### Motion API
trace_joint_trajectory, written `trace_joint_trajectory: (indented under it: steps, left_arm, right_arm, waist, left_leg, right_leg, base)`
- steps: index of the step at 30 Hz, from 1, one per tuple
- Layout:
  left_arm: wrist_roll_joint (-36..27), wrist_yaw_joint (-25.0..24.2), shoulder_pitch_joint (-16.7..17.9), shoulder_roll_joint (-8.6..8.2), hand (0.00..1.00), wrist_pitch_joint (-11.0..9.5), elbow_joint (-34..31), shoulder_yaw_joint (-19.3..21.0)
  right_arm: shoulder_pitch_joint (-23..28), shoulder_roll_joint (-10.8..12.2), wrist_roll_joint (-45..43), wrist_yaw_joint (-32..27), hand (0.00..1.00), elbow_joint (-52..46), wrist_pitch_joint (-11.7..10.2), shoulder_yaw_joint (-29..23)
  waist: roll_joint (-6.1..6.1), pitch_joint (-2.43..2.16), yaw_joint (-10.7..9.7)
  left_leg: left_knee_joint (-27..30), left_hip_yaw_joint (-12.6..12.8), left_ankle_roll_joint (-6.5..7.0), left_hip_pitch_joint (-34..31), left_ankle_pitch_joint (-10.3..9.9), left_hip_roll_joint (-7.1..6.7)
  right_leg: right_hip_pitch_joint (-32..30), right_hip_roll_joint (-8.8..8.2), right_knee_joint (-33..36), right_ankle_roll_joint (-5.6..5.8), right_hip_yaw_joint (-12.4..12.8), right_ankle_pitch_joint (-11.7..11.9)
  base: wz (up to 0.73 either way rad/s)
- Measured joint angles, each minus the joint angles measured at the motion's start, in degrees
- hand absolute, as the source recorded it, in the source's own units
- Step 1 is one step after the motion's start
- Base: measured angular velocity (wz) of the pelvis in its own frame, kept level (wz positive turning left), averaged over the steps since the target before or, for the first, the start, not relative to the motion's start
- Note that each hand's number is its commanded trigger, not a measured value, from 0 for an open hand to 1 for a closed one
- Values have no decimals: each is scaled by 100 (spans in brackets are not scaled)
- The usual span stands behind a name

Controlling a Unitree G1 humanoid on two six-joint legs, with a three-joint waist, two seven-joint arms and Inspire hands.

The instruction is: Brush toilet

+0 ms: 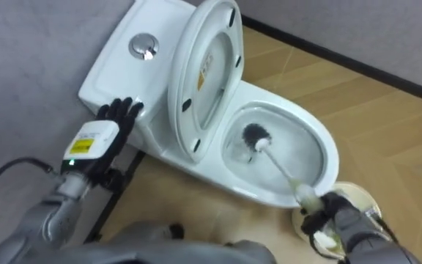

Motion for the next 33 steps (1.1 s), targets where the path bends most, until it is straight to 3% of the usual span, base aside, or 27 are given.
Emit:
trace_joint_trajectory:
  steps: [11, 20, 23, 25, 26, 28, 33]
  left_arm:
    - [-28, 685, -654, 32, 0, -74, 758, -307]
    - [-1, 1555, -1078, -28, 0, -126, 1232, -398]
    - [-8, 1952, -1283, -58, 0, -122, 1351, -484]
    - [-60, 2068, -1430, -56, 0, -117, 1363, -541]
    - [-58, 2146, -1579, -46, 0, -120, 1369, -578]
    - [-55, 2268, -1791, 3, 0, -156, 1390, -604]
    - [-72, 2679, -2803, 99, 0, -326, 1743, -881]
  right_arm:
    - [245, -152, -1848, -1111, 100, -581, 386, 446]
    - [746, -432, -1944, -1941, 100, -1229, 713, 737]
    - [664, -497, -1932, -2159, 100, -1274, 786, 772]
    - [500, -571, -1922, -2201, 100, -1260, 828, 921]
    - [336, -658, -1920, -2211, 100, -1253, 844, 1008]
    - [52, -728, -1920, -2201, 100, -1237, 863, 1105]
    - [-1251, -852, -1315, -1989, 100, -945, 812, 1680]
  waist:
    - [52, 13, 45]
    - [12, 35, 11]
    - [0, 47, 13]
    - [29, 85, 23]
    - [60, 133, 46]
    - [43, 156, 113]
    - [-84, 309, 467]
  left_leg:
    - [39, 48, -65, -558, 240, 16]
    - [207, 137, -77, -1252, 352, 31]
    - [400, 128, -82, -1624, 366, 33]
    - [560, 113, -82, -1825, 364, 48]
    - [664, 101, -81, -1991, 363, 54]
    - [771, 99, -90, -2230, 372, 55]
    - [1084, 52, -136, -2950, 462, 116]
  right_leg:
    - [-649, 21, 194, -111, 70, 43]
    - [-1474, -42, 655, -172, 156, 10]
    - [-1861, -74, 898, -207, 159, -15]
    - [-2008, -78, 976, -220, 75, -14]
    - [-2152, -94, 1072, -238, 32, -25]
    - [-2411, -124, 1246, -267, 33, -42]
    - [-3141, -195, 1657, -393, -9, 0]
  base:
    - [1]
    - [-3]
    - [1]
    - [8]
    - [6]
    - [0]
    - [0]
